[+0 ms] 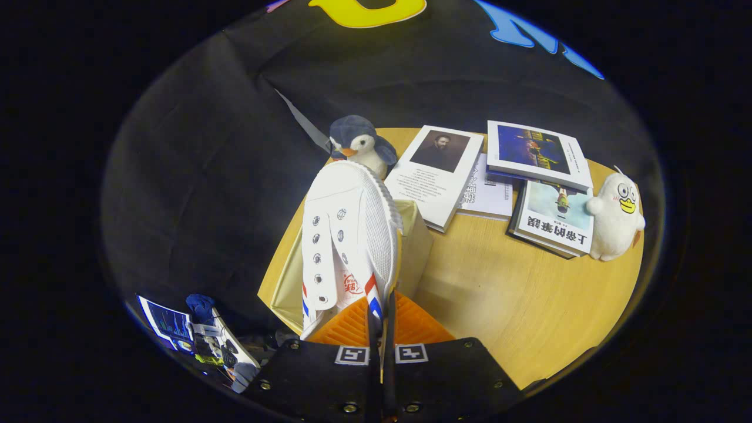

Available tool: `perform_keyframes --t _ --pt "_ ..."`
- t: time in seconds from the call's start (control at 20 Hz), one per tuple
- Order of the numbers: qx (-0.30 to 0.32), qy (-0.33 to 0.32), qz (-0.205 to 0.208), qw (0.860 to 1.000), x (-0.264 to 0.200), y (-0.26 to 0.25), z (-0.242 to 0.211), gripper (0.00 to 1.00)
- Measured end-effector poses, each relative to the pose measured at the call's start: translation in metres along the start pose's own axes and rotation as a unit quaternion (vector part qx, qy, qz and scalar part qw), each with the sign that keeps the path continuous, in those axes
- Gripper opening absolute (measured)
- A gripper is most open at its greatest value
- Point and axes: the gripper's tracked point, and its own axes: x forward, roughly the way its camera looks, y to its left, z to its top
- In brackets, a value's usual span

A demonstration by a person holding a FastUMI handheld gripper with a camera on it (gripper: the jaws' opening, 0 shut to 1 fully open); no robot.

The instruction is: Open the storage box then place both shoes into the box .Put the left shoe in first, then the right shoe, with the right side of both shoes facing outward in a uniform manner.

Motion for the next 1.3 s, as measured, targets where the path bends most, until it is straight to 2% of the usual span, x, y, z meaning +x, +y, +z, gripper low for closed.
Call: perform_keyframes --t 0.35,0.8,0.85,0.9,1.05,1.1,1.3 --pt "-0.027 0.039 0.011 0.999 0.044 0.034 0.0 0.02" --pt "-0.045 0.068 -0.008 0.997 0.076 0.052 -0.008 0.02" --pt "-0.045 0.071 0.006 0.996 0.079 0.057 -0.008 0.06" --pt "-0.038 0.064 0.022 0.997 0.073 0.062 -0.006 0.15" --pt "-0.025 0.02 0.021 0.999 0.058 0.062 0.015 0.99" --pt "-0.027 0.007 0.018 0.999 0.062 0.059 0.018 0.98" --pt "-0.034 -0.036 0.004 0.999 0.026 0.042 0.027 0.98"
